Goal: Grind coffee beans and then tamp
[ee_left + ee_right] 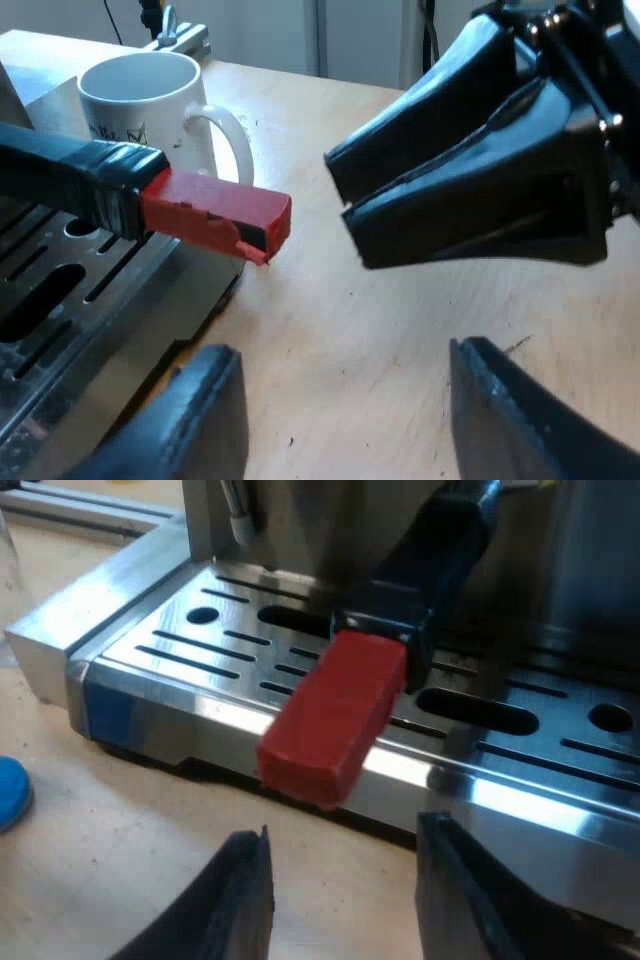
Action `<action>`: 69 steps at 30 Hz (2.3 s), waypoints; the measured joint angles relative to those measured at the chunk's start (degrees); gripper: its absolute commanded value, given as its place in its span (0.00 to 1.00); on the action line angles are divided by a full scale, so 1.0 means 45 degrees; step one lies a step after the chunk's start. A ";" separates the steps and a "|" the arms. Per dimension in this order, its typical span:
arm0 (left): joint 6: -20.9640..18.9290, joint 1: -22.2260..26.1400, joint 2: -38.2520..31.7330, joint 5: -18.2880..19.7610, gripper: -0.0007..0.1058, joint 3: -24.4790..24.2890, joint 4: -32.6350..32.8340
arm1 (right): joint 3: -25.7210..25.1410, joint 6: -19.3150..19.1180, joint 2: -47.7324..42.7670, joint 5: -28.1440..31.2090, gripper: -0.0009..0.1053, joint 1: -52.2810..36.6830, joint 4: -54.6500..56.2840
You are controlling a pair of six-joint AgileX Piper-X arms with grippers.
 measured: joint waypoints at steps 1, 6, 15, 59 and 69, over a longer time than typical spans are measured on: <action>-0.0009 0.0000 0.0000 0.0000 0.46 0.0000 0.0000 | 0.0000 0.0020 0.0252 0.0013 0.33 0.0000 -0.0379; -0.0009 0.0000 0.0000 0.0000 0.46 0.0000 0.0000 | 0.0000 0.0013 0.0811 0.0046 0.12 0.0000 -0.1267; -0.0009 0.0000 0.0000 0.0000 0.46 0.0000 0.0000 | 0.0000 0.0600 0.0849 0.0730 0.04 0.0000 -0.1333; -0.0244 0.0000 0.0000 0.0000 0.46 0.0000 0.0000 | 0.0072 0.0600 0.1900 0.1490 0.04 -0.0539 -0.2851; -0.0244 0.0000 0.0000 0.0000 0.46 0.0000 -0.0083 | 0.0072 0.0861 0.1900 0.2551 0.04 0.0468 -0.2209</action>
